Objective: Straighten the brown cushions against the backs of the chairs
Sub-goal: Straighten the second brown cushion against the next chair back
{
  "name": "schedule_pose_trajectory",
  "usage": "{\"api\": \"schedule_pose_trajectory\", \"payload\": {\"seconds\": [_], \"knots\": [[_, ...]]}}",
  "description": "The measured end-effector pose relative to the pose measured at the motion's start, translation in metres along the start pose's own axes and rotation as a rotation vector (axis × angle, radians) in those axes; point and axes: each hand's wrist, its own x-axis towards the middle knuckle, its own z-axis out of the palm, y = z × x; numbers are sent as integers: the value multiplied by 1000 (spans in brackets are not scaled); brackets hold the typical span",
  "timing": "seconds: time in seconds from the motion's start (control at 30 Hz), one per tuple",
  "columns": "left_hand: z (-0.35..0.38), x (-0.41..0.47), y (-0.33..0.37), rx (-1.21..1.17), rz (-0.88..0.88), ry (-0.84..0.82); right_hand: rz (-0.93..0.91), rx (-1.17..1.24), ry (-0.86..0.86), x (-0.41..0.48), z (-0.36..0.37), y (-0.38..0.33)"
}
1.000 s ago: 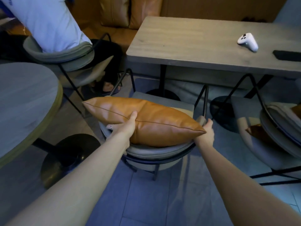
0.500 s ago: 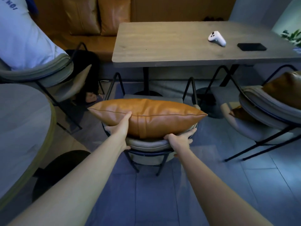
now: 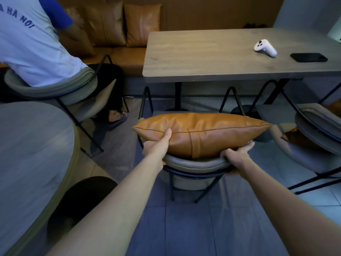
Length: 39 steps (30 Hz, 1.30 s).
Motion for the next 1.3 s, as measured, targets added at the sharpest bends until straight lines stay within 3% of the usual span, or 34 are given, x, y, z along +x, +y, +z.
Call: {"api": "schedule_pose_trajectory", "payload": {"seconds": [0.17, 0.27, 0.4, 0.53, 0.6, 0.77, 0.97, 1.3], "knots": [[8, 6, -3, 18, 31, 7, -66, -22, 81, -10, 0, -10], [4, 5, -4, 37, 29, -17, -226, -404, 267, -37, 15, -4], [-11, 3, -3, 83, 28, -87, -594, -915, 467, -71, 43, 17], [-34, 4, -2, 135, -8, -192, -815, -1067, 276, -117, 86, 16], [-45, 5, -1, 149, -22, -234, -806, -1180, 178, -135, 111, 1], [-67, 14, 2, 59, -78, -337, -763, -1089, -7, -129, 151, -25], [-71, 30, 4, -84, -113, -410, -795, -942, 38, -105, 153, -18], [-47, 38, 4, -180, -135, -393, -851, -803, 66, -98, 148, -16]]}}
